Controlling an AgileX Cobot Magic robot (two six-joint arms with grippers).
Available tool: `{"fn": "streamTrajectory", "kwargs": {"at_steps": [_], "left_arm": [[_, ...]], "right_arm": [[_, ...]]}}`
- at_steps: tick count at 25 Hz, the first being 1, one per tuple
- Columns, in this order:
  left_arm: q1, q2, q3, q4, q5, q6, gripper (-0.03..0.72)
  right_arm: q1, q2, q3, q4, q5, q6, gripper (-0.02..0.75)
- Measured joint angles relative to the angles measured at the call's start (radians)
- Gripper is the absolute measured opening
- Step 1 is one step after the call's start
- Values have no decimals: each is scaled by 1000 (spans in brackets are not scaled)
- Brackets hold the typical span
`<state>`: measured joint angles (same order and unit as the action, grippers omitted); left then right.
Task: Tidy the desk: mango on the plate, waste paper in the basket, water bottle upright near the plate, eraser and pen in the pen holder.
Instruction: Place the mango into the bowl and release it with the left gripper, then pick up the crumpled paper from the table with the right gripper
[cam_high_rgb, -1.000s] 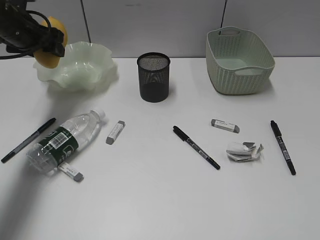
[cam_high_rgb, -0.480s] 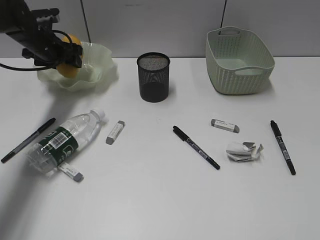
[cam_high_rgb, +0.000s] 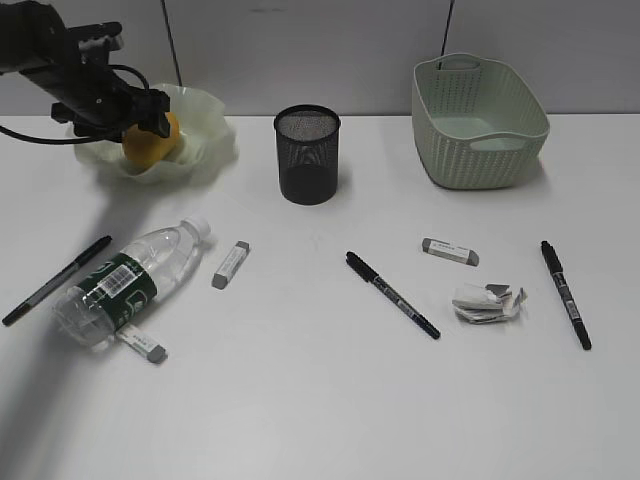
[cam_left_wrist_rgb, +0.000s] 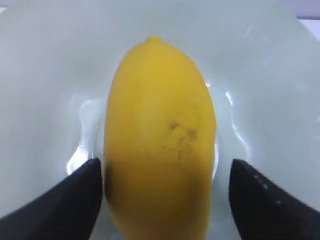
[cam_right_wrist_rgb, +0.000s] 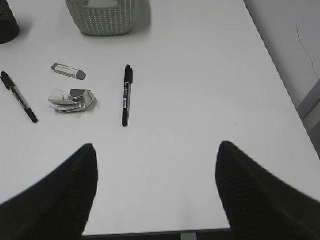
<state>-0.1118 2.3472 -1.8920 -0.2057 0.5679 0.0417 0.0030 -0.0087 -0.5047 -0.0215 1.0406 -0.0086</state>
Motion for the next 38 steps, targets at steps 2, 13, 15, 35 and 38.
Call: {"fn": "streamTrajectory", "kwargs": {"at_steps": [2, 13, 15, 35, 38], "left_arm": [[0, -7, -2, 1, 25, 0, 596], [0, -217, -4, 15, 417, 0, 589], [0, -257, -4, 15, 515, 0, 588], [-38, -849, 596, 24, 570, 0, 544], [-38, -989, 763, 24, 465, 0, 544]], "right_arm": [[0, 0, 0, 0, 0, 0, 584], [0, 0, 0, 0, 0, 0, 584], [0, 0, 0, 0, 0, 0, 584], [0, 0, 0, 0, -1, 0, 584], [0, 0, 0, 0, -1, 0, 584]]}}
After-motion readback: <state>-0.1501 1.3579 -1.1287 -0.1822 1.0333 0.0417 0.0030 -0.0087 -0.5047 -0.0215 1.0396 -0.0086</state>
